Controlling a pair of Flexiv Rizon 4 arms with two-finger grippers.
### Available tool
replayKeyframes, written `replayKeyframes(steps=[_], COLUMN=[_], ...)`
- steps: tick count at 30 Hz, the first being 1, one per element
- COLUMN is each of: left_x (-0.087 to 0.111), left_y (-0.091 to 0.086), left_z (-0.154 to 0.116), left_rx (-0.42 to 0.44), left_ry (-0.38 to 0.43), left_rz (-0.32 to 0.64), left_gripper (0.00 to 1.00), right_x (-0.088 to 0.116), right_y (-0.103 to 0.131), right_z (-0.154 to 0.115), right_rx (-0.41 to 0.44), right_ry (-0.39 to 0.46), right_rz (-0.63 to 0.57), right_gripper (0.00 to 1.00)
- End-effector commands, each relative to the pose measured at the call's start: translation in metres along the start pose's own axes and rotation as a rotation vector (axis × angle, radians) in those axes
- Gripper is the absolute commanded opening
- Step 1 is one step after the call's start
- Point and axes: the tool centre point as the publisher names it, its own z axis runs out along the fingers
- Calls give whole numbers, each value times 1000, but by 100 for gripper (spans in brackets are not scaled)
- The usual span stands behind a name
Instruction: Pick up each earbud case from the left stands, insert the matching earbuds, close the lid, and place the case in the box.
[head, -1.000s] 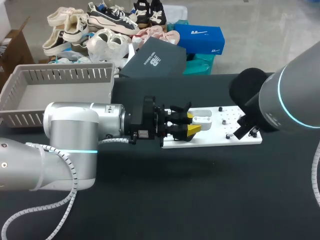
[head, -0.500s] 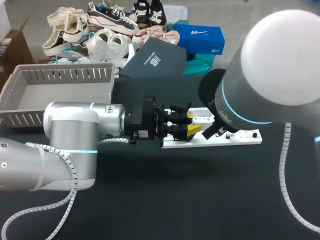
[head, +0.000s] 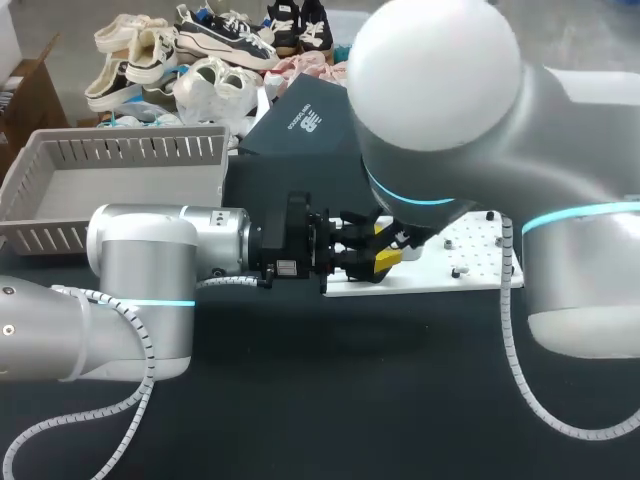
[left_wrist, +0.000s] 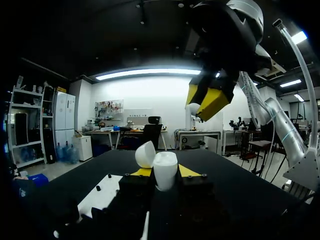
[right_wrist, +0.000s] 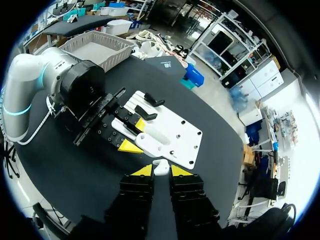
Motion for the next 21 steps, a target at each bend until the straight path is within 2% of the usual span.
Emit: replayKeyframes(steps=[1, 6, 7, 9, 11, 13, 14, 16, 21], left_x=[0, 0, 0, 0, 0, 0, 0, 0, 0], left_y=[-2, -2, -2, -2, -2, -2, -2, -2, -2], left_z=[0, 0, 0, 0, 0, 0, 0, 0, 0], left_rx=[-6, -6, -6, -6, -6, -6, -6, -6, -6], left_ry=[-1, -1, -1, -1, -1, -1, -1, -1, -1], left_rz=[2, 2, 2, 2, 2, 2, 2, 2, 2], left_gripper=[0, 0, 0, 0, 0, 0, 0, 0, 0], right_x=[-2, -2, -1, 2, 1, 1, 0, -2, -5], right_y=[1, 1, 1, 2, 1, -1, -4, -11, -17], right_z=[-2, -2, -1, -2, 1, 2, 4, 9, 9], right_rx=[2, 2, 30, 7, 119, 100, 123, 118, 154], right_ry=[11, 11, 6, 34, 44, 106, 107, 146, 183], right_rz=[1, 1, 13, 89, 185, 289, 340, 450, 514], right_gripper=[0, 0, 0, 0, 0, 0, 0, 0, 0])
